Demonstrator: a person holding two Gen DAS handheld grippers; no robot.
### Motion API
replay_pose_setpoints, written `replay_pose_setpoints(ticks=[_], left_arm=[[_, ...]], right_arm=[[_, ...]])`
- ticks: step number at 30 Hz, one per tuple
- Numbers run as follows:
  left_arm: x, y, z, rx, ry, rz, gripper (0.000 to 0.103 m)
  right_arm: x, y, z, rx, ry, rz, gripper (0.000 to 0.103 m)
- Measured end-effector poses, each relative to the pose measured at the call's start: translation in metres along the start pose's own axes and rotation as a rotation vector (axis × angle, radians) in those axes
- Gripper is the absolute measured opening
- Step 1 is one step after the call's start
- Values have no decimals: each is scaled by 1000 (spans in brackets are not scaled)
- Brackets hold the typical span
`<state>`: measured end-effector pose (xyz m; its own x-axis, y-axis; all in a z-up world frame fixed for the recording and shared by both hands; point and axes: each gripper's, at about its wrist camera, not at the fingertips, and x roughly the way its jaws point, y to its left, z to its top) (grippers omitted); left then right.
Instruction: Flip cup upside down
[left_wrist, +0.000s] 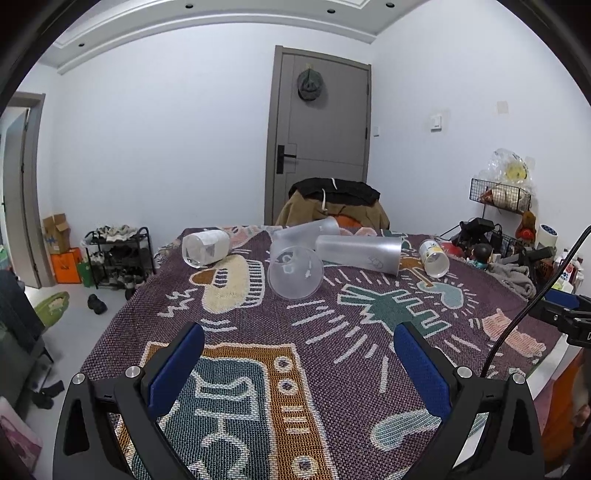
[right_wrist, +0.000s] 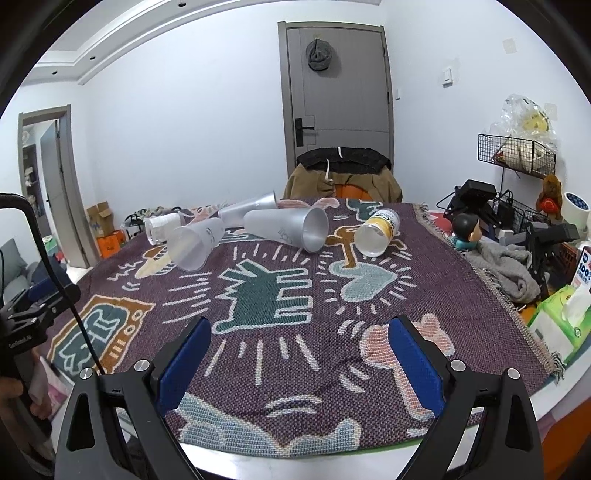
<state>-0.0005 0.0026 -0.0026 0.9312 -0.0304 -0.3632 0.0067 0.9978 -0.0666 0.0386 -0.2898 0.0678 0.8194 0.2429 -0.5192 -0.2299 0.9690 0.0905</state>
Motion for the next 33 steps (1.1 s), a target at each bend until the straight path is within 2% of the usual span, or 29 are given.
replay_pose_setpoints(ticks=[11,18,27,33], left_arm=[[1,3,-1,-6,4,3,102],[9,10,-1,-30,10,33,102],[26,25,12,-54,34,81,102],[38,33,25,-76,55,83,102]], right_arm=[[2,-2,0,4,9,-1,97],[9,-7,6,31,35,5,97],[13,-16,38,73,38,24,97],[22,-29,67,111,45,0,97]])
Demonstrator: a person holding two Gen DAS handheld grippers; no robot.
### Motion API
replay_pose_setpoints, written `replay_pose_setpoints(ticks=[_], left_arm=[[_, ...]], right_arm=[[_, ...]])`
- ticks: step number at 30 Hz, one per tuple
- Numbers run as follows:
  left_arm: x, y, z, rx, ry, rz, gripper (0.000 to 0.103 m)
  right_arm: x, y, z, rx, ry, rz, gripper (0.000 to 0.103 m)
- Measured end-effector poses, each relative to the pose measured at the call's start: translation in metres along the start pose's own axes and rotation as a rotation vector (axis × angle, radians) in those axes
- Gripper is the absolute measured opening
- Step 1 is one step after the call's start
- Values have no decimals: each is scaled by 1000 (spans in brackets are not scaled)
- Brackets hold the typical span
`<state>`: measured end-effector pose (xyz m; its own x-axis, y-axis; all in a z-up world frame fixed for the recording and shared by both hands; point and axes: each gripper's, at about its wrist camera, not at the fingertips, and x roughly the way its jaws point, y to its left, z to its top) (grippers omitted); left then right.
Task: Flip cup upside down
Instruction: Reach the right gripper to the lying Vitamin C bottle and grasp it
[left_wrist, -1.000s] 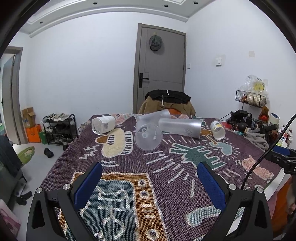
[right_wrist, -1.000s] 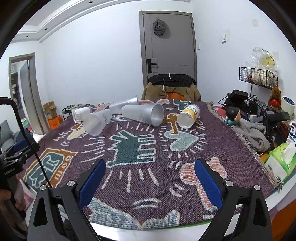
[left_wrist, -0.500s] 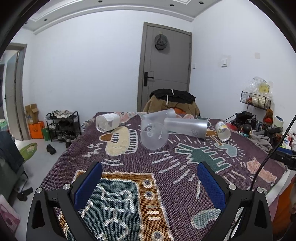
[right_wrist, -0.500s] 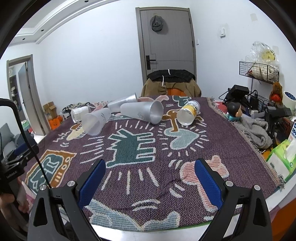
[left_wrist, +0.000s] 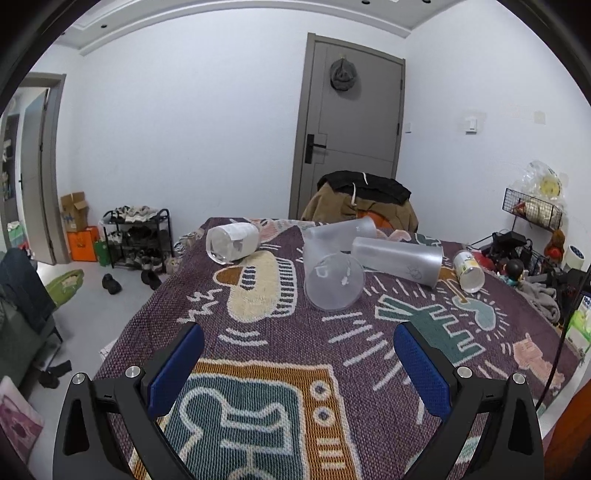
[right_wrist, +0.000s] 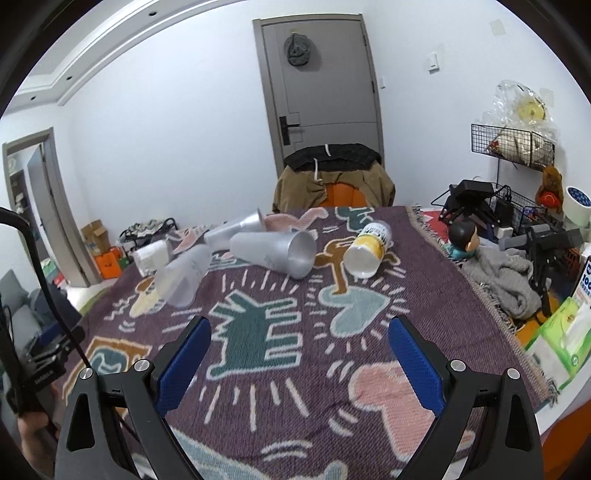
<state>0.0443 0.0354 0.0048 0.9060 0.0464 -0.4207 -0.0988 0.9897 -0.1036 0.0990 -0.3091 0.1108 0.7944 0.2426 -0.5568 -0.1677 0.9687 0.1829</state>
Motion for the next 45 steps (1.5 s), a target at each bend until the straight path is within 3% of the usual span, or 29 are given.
replay_pose_setpoints(ticks=[8,20,25,35,45], left_arm=[[13,-5,20,12,6,-4,102],[37,-6,47,-12,5,22,103],[46,-14,57,0,-19,30,103],[68,-25,60,0,14,38,103],[83,-25,51,-14,66,60,103]], right_arm=[[32,-16,35,66,60,19,97],[94,-54,78,133,121,-43,97],[129,-76,84,181,196,-47,97],[207,-112,87,224,338,-43,97],[260,-127,92,229,419,-17,97]])
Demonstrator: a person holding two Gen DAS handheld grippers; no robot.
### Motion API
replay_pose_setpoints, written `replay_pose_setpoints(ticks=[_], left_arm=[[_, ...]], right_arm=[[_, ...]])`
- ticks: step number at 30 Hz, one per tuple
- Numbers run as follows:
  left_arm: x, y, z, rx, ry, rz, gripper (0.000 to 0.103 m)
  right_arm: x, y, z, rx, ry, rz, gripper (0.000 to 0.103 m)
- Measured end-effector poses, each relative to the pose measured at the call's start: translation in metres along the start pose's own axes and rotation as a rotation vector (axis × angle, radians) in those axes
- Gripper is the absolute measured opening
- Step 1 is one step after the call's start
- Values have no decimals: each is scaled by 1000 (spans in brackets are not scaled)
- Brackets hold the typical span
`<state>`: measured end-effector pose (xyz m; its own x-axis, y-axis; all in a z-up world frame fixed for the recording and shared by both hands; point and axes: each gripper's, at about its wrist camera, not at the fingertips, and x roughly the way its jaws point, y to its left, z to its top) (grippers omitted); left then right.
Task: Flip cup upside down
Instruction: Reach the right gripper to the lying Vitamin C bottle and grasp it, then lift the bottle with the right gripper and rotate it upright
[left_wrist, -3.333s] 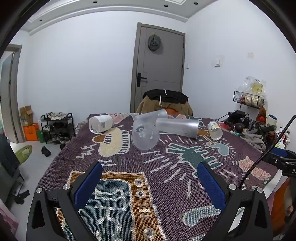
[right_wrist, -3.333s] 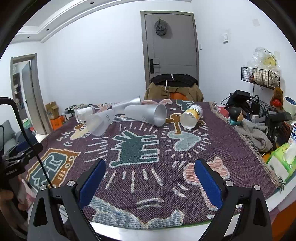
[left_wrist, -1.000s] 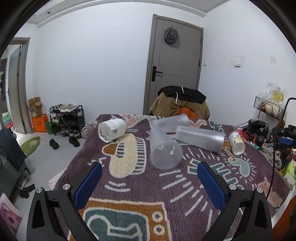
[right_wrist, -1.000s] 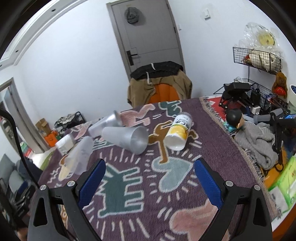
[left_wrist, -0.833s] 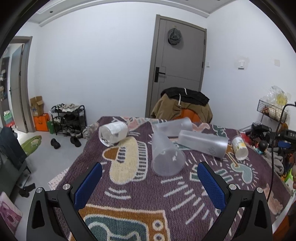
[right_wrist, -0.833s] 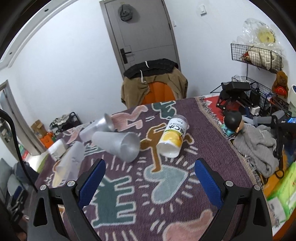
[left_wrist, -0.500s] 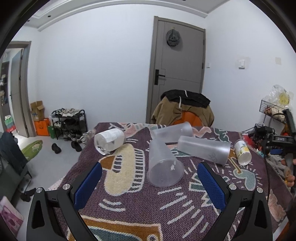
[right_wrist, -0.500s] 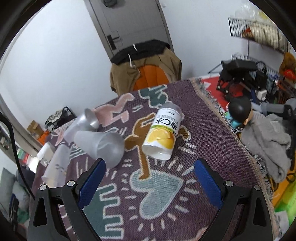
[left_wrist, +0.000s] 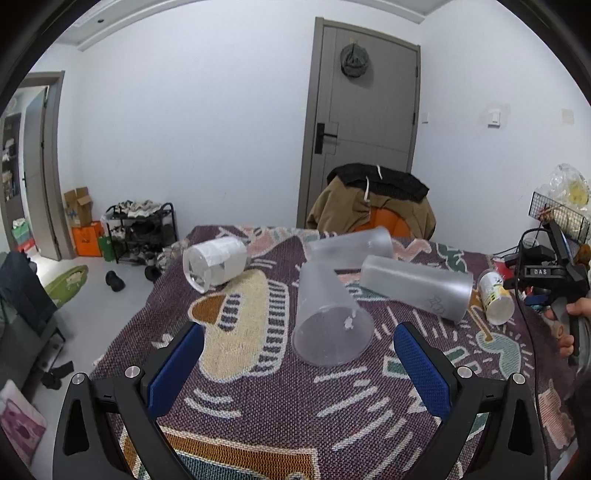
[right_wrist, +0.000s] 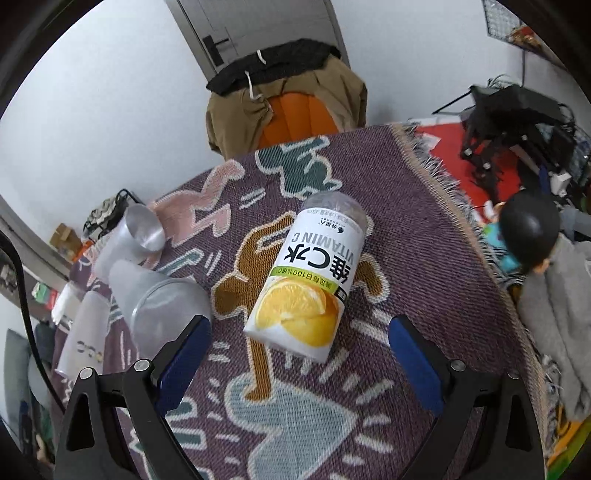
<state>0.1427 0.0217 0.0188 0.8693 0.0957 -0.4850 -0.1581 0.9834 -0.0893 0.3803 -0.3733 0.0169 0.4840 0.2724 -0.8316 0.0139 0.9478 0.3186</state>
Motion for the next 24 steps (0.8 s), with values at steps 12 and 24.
replay_pose_setpoints(ticks=[12,24], left_arm=[[5,-2,-15,26,33,0,103],[-2,10,-19,-6,20,-16,103]], right_arm=[[52,-13,17,100,106,95,73],[-9,-1,-4,125,36,168,69]])
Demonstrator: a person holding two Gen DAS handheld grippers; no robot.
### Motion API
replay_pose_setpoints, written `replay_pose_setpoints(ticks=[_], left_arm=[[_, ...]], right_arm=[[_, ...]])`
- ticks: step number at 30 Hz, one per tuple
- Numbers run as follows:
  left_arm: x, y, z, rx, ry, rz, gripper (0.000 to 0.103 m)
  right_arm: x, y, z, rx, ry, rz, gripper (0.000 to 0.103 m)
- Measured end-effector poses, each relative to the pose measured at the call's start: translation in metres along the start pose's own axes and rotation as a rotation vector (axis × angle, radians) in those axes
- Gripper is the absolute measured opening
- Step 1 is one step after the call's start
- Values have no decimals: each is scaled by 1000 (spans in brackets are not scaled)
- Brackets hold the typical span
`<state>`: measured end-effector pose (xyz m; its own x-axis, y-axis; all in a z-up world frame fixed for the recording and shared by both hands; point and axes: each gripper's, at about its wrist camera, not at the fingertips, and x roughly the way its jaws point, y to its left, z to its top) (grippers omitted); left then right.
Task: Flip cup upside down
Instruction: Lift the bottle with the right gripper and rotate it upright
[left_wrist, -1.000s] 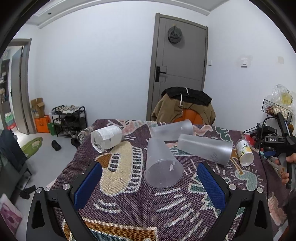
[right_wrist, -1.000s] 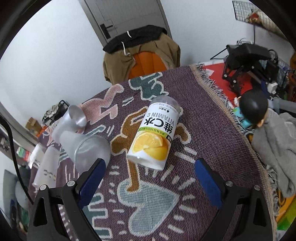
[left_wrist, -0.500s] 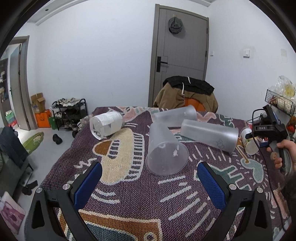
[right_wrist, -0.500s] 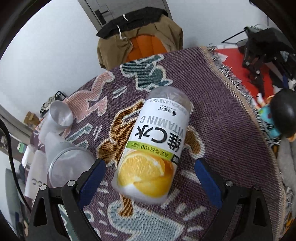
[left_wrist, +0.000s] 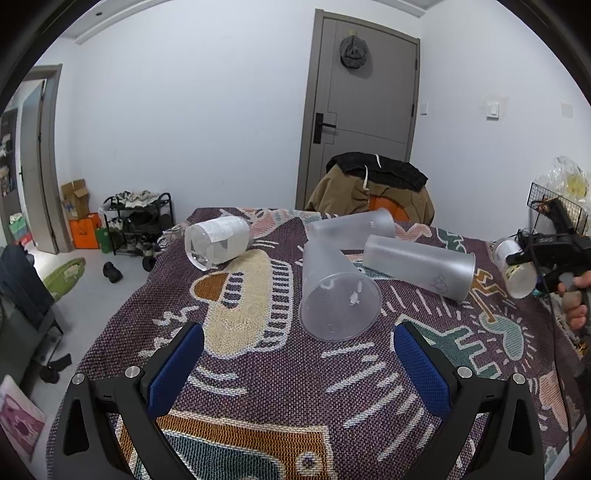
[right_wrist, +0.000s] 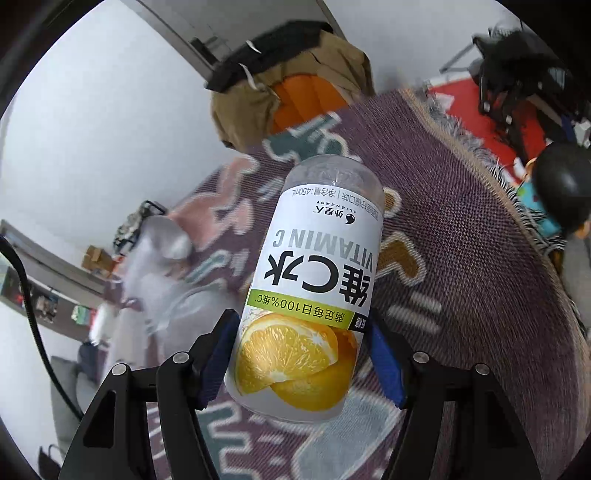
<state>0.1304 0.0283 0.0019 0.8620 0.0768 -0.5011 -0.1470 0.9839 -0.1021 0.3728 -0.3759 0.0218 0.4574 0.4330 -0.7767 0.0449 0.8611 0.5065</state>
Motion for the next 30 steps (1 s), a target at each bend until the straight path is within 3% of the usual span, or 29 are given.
replay_pose_setpoints(ticks=[6,12,19,30], left_arm=[[-9,9,-1,-30,-15,-32,103],[-24,18,-1,-28,-51,-43,103],[-39,32,-12,-6,-47,-28,103],[-56,52,-43,6,-16,-25,103]], right_arm=[[-57,41,-41,-42,-88,108,69],[-83,74,-71,-104,-121,149,69],[-89,101,-110,-162,-81,213,69],[-49,116,-195,-207,64,253,69]])
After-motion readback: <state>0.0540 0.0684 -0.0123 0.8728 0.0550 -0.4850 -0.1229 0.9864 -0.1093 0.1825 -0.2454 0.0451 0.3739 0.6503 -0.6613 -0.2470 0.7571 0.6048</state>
